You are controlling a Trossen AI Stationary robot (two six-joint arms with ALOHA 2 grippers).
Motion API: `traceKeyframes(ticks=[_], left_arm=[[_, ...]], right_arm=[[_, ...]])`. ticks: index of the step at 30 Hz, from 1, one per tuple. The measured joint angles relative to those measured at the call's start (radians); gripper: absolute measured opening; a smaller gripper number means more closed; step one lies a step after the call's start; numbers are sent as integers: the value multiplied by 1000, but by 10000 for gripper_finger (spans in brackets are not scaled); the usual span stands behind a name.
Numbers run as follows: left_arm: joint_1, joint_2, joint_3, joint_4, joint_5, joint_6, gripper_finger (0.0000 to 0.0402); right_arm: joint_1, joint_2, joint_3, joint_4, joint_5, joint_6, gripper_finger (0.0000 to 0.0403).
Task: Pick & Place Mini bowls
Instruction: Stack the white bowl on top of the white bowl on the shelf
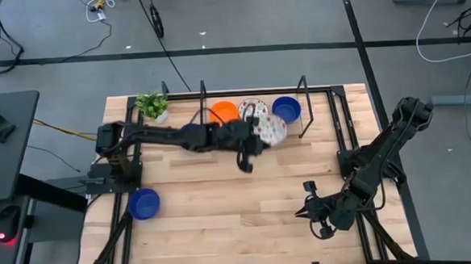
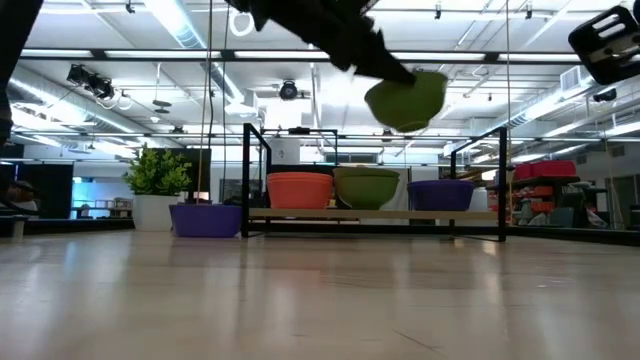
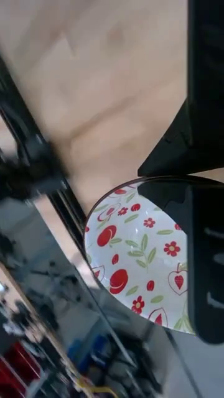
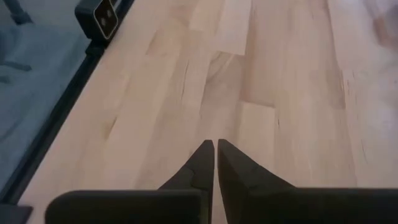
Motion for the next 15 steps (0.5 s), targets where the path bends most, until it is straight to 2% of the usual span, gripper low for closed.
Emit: traceKeyframes(ticks=[6,15], left_arm=[[109,12,-1,-7,0,-3,11],[188,37,-2,-45,-44,-40,11]], right_arm=[[0,1,0,-3,0,-1,22],[0,1,0,-3,0,-1,23]])
